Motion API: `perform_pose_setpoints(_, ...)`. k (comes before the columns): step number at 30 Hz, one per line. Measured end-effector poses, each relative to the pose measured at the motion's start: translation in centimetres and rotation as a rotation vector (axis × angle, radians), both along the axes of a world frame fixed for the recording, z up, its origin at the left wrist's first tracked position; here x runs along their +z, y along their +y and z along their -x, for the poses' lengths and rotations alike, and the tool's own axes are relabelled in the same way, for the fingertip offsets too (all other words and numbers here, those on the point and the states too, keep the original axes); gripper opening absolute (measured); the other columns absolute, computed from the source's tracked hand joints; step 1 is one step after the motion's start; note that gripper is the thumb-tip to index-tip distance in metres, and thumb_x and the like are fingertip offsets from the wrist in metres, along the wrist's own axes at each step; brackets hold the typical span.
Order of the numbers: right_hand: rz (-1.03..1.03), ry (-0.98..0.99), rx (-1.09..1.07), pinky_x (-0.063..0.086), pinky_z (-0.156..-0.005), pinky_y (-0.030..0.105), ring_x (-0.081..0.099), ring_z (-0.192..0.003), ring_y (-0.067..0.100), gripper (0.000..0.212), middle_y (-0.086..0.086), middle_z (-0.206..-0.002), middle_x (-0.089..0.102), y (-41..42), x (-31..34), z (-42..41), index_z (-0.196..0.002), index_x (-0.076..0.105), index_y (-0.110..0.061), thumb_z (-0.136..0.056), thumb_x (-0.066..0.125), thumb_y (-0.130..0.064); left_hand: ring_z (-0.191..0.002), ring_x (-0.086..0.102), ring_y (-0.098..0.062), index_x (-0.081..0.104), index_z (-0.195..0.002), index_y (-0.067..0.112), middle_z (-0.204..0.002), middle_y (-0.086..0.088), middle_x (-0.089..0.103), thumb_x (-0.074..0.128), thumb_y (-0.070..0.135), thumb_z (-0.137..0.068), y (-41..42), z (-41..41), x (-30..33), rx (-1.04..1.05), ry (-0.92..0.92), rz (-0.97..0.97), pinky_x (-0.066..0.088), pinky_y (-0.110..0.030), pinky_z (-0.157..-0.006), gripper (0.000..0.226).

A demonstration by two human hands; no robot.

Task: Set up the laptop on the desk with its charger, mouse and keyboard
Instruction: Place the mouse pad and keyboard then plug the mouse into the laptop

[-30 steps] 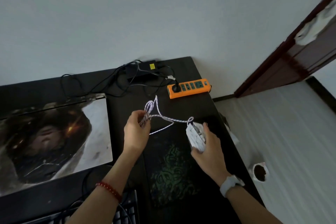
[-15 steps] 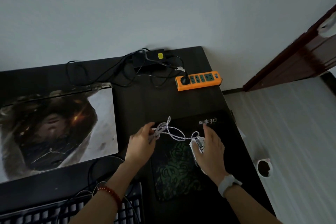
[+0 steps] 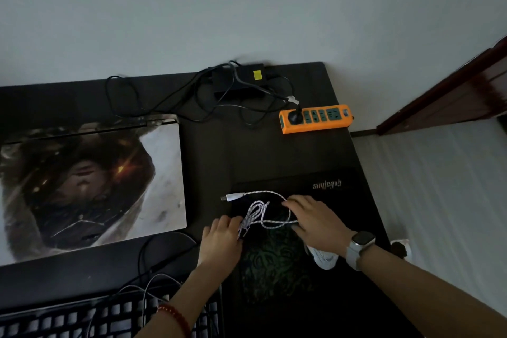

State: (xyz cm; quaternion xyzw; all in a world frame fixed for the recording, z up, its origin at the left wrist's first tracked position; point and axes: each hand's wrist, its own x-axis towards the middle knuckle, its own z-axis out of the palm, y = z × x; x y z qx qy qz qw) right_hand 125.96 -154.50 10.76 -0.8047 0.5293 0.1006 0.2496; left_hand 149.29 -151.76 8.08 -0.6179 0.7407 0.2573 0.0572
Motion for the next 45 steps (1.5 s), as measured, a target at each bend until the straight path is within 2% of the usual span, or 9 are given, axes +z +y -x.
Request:
perform_pose_setpoints(4,0.233,-0.275,-0.363,0.047,-0.074,0.023,0.056,-0.093,0.013,0.018,0.002,-0.108,0.054,-0.6,0.4,1.3,-0.099,0.066,-0.008,-0.090,0.056,-0.020,-0.105,0.058,-0.022,0.055,-0.120,0.021,-0.107,0.000,0.064,0.058,0.024,-0.084,-2.1,-0.7,1.0,0.130,0.289,0.071,0.040,-0.031,-0.085,0.036)
perform_pose_setpoints(10,-0.072,-0.523,-0.802,0.053,-0.083,0.031,0.066,-0.076,0.011,0.020,0.004,-0.082,0.071,-5.1,-0.2,1.5,-0.103,0.069,-0.009,-0.086,0.062,-0.017,-0.052,0.064,-0.013,0.050,-0.098,0.012,-0.063,0.000,0.071,0.066,0.018,-0.084,-8.2,-0.4,4.8,0.552,0.902,-0.327,0.048,-0.020,-0.048,0.022)
perform_pose_setpoints(16,-0.091,-0.236,-0.791,0.049,-0.088,0.038,0.061,-0.102,0.026,0.028,0.009,-0.112,0.065,-7.1,-1.5,0.2,-0.116,0.062,-0.014,-0.089,0.057,-0.023,-0.073,0.066,-0.021,0.048,-0.112,0.009,-0.093,-0.013,0.067,0.053,0.033,-0.092,-13.0,1.4,4.9,0.979,1.113,-0.508,0.053,-0.025,-0.061,0.031)
perform_pose_setpoints(20,0.290,-0.210,-0.540,0.049,-0.087,0.041,0.052,-0.111,0.028,0.054,0.011,-0.126,0.049,-5.6,-0.6,-0.8,-0.134,0.043,-0.016,-0.083,0.060,-0.010,-0.095,0.062,-0.025,0.039,-0.133,0.009,-0.108,-0.010,0.064,0.058,0.023,-0.090,-13.1,1.2,3.4,0.871,0.898,-0.353,0.051,-0.032,-0.075,0.049)
perform_pose_setpoints(24,0.534,-0.096,0.070,0.041,-0.098,0.054,0.050,-0.119,0.028,0.063,0.009,-0.125,0.053,-3.6,-0.3,-1.8,-0.125,0.050,-0.019,-0.064,0.065,-0.010,-0.105,0.059,-0.027,0.050,-0.127,0.013,-0.110,-0.003,0.065,0.057,0.013,-0.087,-9.8,-0.1,1.7,0.468,0.544,-0.060,0.046,-0.031,-0.086,0.041)
perform_pose_setpoints(27,0.487,0.052,0.346,0.037,-0.102,0.057,0.050,-0.123,0.027,0.042,0.008,-0.126,0.058,-3.4,-1.3,-2.9,-0.113,0.060,-0.020,-0.072,0.066,-0.019,-0.122,0.042,-0.027,0.046,-0.132,0.024,-0.132,0.000,0.051,0.055,0.019,-0.085,-7.5,-0.6,0.2,0.183,0.204,0.001,0.039,-0.041,-0.094,0.049)
perform_pose_setpoints(32,0.559,0.033,0.266,0.050,-0.091,0.040,0.063,-0.103,0.023,0.009,0.003,-0.102,0.068,-6.9,-0.2,-4.2,-0.071,0.070,-0.020,-0.071,0.075,-0.028,-0.130,0.031,-0.028,0.045,-0.133,0.027,-0.145,0.002,0.038,0.052,0.021,-0.087,-6.5,-1.5,-0.4,-0.046,0.004,0.084,0.036,-0.042,-0.095,0.048)
perform_pose_setpoints(39,0.544,-0.190,-0.140,0.047,-0.071,0.040,0.062,-0.083,0.028,0.019,0.007,-0.079,0.069,-11.3,3.7,-6.1,-0.089,0.067,-0.010,-0.092,0.052,-0.020,-0.106,0.052,-0.030,0.069,-0.096,0.012,-0.106,-0.005,0.067,0.063,0.017,-0.085,-10.9,-3.3,3.3,0.240,0.358,0.351,0.043,-0.041,-0.085,0.013)
perform_pose_setpoints(45,0.451,-0.040,-0.113,0.030,-0.103,0.039,0.047,-0.119,0.022,0.039,0.002,-0.124,0.056,-13.1,4.0,-9.0,-0.131,0.046,-0.020,-0.092,0.043,-0.018,-0.052,0.058,-0.007,0.047,-0.114,0.006,-0.068,-0.003,0.064,0.057,0.011,-0.090,-14.3,-5.5,7.6,0.820,0.995,-0.134,0.049,-0.024,-0.058,0.027)
